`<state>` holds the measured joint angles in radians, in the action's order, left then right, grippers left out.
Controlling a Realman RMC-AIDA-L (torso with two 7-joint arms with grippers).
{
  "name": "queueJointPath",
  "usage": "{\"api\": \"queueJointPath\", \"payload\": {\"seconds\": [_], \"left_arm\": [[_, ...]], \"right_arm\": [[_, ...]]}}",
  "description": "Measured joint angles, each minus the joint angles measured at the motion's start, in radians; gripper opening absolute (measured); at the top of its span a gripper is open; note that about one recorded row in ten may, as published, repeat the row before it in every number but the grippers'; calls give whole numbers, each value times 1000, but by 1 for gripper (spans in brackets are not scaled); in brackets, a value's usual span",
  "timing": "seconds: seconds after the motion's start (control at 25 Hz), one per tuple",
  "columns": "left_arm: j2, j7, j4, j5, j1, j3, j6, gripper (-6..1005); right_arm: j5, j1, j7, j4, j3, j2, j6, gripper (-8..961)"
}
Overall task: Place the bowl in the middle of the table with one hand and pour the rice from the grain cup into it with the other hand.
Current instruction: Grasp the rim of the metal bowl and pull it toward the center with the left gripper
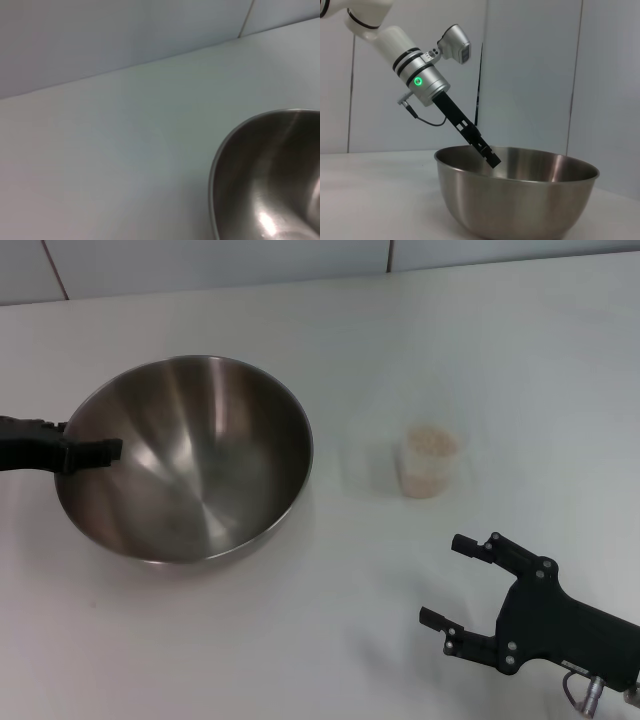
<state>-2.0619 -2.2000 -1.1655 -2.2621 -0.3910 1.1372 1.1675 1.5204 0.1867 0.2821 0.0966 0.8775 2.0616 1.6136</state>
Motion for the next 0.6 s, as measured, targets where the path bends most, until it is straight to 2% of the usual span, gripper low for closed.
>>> {"api": "queueJointPath", "payload": {"seconds": [0.08,0.48,0.56,0.6], "left_arm": [[1,-1,0,0,-4,-4,11,769],[1,-7,-2,-1,-22,-5,44,346],[1,-7,-2,-1,-22,-5,44,289],[1,-23,5,-1,-47,-17,71,260]], "right_arm": [[0,-1,0,0,0,0,0,825],[3,2,0,0,0,0,-1,825],[4,2,0,0,0,0,-1,825],[4,2,0,1,0,0,0,825]]}}
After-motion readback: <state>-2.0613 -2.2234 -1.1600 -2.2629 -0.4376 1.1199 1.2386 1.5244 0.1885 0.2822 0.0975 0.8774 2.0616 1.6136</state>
